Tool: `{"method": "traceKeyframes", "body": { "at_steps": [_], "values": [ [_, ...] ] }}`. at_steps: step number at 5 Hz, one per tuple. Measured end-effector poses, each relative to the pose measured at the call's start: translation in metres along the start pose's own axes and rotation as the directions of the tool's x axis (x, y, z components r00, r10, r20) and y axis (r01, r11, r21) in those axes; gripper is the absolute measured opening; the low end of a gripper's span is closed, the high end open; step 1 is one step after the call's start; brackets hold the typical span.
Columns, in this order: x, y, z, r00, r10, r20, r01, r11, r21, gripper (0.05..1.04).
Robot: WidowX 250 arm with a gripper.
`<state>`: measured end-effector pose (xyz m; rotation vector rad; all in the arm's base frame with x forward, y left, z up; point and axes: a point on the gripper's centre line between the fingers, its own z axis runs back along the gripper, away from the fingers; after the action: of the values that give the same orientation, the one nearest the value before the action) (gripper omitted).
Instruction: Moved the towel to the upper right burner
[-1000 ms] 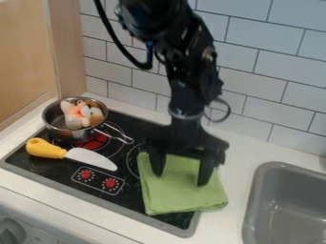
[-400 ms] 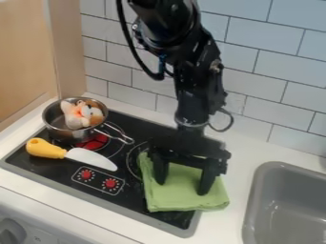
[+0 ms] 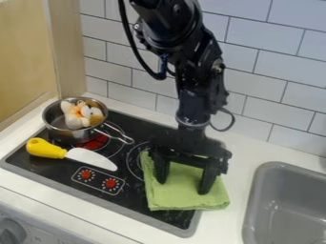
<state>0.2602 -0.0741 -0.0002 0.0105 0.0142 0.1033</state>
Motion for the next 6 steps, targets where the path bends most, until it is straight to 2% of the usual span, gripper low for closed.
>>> {"method": "traceKeyframes", "body": {
  "at_steps": [2, 4, 5, 6],
  "values": [
    [0.020, 0.003, -0.003, 1.000, -0.028, 0.006, 0.028, 1.000, 0.004, 0.999],
    [0.056, 0.013, -0.001, 1.000, -0.019, 0.015, 0.019, 1.000, -0.001, 0.999],
    [0.087, 0.020, 0.002, 1.000, -0.009, 0.030, 0.010, 1.000, -0.011, 0.999],
    [0.095, 0.020, 0.002, 0.999, -0.025, 0.034, 0.026, 1.000, -0.013, 0.999]
  ]
}}
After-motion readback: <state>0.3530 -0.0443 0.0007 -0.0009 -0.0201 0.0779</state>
